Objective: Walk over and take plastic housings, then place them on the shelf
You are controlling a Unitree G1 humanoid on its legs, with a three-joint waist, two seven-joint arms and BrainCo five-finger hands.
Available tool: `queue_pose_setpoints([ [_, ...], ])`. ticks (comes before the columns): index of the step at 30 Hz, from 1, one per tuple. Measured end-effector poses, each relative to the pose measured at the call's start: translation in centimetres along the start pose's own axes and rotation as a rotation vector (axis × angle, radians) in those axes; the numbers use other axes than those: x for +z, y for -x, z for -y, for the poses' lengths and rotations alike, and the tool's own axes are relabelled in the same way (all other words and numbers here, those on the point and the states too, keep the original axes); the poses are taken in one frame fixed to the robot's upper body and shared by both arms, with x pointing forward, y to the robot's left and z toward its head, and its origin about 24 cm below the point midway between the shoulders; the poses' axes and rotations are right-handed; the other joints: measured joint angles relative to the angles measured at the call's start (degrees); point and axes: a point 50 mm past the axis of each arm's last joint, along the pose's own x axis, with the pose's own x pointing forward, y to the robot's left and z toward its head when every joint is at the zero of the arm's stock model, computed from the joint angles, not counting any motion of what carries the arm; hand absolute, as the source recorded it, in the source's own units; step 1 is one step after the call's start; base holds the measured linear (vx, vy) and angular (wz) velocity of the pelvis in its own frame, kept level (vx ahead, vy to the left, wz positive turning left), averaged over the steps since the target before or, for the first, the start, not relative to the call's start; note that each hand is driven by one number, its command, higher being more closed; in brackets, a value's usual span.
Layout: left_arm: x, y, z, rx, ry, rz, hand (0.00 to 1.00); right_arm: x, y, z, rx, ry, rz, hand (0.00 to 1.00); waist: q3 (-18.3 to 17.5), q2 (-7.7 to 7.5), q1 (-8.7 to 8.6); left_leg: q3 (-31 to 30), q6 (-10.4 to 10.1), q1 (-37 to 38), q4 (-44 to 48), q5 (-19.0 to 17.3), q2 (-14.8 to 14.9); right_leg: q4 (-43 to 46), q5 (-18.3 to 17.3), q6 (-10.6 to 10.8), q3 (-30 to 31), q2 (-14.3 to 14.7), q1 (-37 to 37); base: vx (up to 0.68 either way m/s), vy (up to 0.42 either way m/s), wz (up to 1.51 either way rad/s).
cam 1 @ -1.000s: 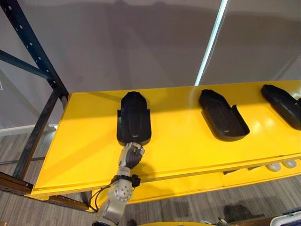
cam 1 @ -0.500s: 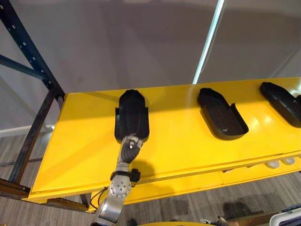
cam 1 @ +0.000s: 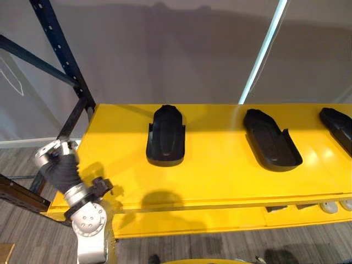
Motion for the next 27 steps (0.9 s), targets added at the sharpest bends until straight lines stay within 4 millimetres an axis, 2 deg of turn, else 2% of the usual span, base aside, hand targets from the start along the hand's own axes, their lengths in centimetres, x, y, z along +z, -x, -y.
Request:
queue_pose_setpoints([
  [2, -0.8, 0.5, -1.2, 0.065, -0.025, -0.050, 1.00, 0.1, 0.1, -0.5, -0.001, -0.014, 0.005, 0.00, 0.0, -0.28, 0.08, -0.3, 0.0, 0.2, 0.0, 0.0, -0.1, 0.1, -0.3, 0.5, -1.0, -0.2, 0.5, -0.02, 0.007, 0.19],
  [5, -2.9, 1.3, -3.5, 0.170, -0.107, -0.155, 1.00, 0.0, 0.3, -0.7, 0.000, -0.019, 0.010, 0.00, -0.5, -1.23, 0.70, 0.7, 0.0, 0.2, 0.0, 0.0, 0.0, 0.5, -0.8, 0.4, -1.5, -0.4, 0.6, 0.00, 0.007, 0.09],
  [6, -4.4, 1.7, -4.5, 0.206, -0.161, -0.225, 1.00, 0.1, 0.4, -1.0, 0.006, -0.023, 0.017, 0.00, -0.6, -1.54, 1.64, 1.2, 0.1, 0.3, 0.0, -0.1, 0.0, 0.5, -0.8, 0.4, -1.5, -0.5, 0.6, 0.03, 0.008, -0.04],
  [8, -6.4, 2.6, -5.8, 0.248, -0.232, -0.338, 1.00, 0.5, 0.4, -1.2, 0.014, -0.019, 0.032, 0.00, -0.6, -1.89, 1.78, 1.7, 0.2, 0.4, 0.0, -0.2, 0.0, 0.5, -0.8, 0.4, -1.8, -0.6, 0.6, 0.04, 0.011, 0.00],
  [12, -10.7, 5.7, -8.7, 0.297, -0.388, -0.607, 1.00, 1.6, 0.7, -2.3, 0.043, -0.028, 0.080, 0.00, -0.3, -3.00, 1.77, 3.4, 0.8, 2.3, 0.1, -1.1, -0.2, 0.9, -1.2, 0.6, -2.6, -1.4, 2.3, 0.06, 0.024, 0.01],
  [13, -11.1, 6.1, -9.1, 0.300, -0.404, -0.637, 1.00, 1.8, 0.7, -2.5, 0.049, -0.026, 0.088, 0.00, -0.4, -3.11, 1.78, 3.5, 0.8, 2.4, 0.1, -1.2, -0.3, 1.0, -1.3, 0.6, -2.6, -1.4, 2.3, 0.05, 0.030, -0.06],
  [16, -13.5, 8.8, -10.4, 0.244, -0.484, -0.830, 1.00, 2.5, 1.0, -3.5, 0.076, -0.039, 0.118, 0.00, -0.3, -2.66, 1.75, 3.3, 0.7, 2.9, 0.1, -1.2, -1.2, 2.2, -2.5, 1.0, -2.8, -2.3, 2.4, 0.04, 0.030, 0.03],
  [17, -14.2, 10.0, -10.7, 0.211, -0.511, -0.897, 0.00, 2.5, 1.0, -3.5, 0.076, -0.040, 0.118, 0.00, -0.3, -2.27, 1.91, 3.4, 0.9, 3.4, 0.1, -1.3, -1.5, 2.9, -3.1, 1.3, -2.8, -2.7, 2.5, 0.04, 0.032, 0.06],
  [22, -16.0, 13.7, -12.3, 0.119, -0.577, -1.104, 0.00, 2.5, 1.0, -3.3, 0.067, -0.064, 0.113, 0.00, -0.4, -0.74, 1.79, 3.3, 1.4, 3.7, 0.0, -1.5, -2.2, 3.5, -4.0, 1.5, -2.7, -3.3, 2.4, 0.04, 0.017, 0.01],
  [27, -17.0, 16.7, -12.7, 0.018, -0.625, -1.253, 0.00, 2.8, 0.8, -2.9, 0.049, -0.100, 0.107, 0.00, 0.1, 0.18, 1.70, 3.3, 1.5, 4.4, 0.0, -1.4, -2.2, 2.7, -4.0, 1.5, -2.5, -3.0, 3.3, 0.02, -0.007, -0.01],
])
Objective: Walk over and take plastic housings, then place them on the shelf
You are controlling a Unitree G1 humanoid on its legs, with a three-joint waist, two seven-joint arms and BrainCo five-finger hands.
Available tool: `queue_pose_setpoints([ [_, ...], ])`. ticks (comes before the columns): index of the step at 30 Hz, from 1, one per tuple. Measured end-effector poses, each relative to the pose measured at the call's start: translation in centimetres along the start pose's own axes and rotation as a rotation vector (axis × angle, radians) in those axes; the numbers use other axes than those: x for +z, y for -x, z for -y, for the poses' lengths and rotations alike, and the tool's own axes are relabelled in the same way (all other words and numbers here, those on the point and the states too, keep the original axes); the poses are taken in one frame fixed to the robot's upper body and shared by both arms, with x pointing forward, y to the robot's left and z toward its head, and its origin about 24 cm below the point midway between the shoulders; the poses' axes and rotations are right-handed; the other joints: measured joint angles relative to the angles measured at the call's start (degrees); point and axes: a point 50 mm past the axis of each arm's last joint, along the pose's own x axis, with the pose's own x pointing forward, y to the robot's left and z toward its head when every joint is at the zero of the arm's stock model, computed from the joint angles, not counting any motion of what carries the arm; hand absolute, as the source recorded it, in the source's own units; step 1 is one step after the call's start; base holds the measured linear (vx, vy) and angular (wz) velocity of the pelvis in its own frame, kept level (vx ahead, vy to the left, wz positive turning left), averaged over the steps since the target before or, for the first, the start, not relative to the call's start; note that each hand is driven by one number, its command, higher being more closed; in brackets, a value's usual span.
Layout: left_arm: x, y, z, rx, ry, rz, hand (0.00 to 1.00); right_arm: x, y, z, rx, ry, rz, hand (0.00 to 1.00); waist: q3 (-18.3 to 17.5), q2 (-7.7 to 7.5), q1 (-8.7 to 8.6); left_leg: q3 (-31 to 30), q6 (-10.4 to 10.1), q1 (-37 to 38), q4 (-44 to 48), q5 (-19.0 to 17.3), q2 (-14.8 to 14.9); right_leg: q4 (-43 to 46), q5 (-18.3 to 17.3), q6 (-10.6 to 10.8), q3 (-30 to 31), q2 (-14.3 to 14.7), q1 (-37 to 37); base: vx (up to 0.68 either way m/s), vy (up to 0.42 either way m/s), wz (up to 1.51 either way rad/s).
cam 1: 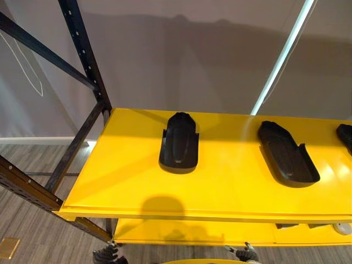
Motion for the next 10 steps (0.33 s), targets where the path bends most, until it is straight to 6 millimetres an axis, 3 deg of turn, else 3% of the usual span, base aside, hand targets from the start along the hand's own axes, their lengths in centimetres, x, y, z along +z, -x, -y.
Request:
queue_pose_setpoints([
  [6, -0.3, -0.6, 1.7, -0.128, -0.152, -0.017, 0.00, 0.1, -0.6, 0.3, -0.011, -0.002, -0.035, 0.00, 0.7, 1.30, -0.14, 0.1, -0.1, 0.4, 0.0, -0.1, 0.1, -0.7, 0.0, 0.0, 0.5, 0.5, 0.0, 0.00, -0.007, -0.02],
  [10, 0.1, -1.1, 2.1, -0.167, -0.209, -0.010, 0.00, 0.7, -0.9, 0.1, 0.007, 0.005, -0.035, 0.00, 1.7, 1.41, -0.19, 0.3, -0.5, 0.7, 0.0, -0.4, 0.1, -1.0, 0.0, -0.1, 1.4, 0.8, -0.1, 0.01, -0.013, -0.11],
])
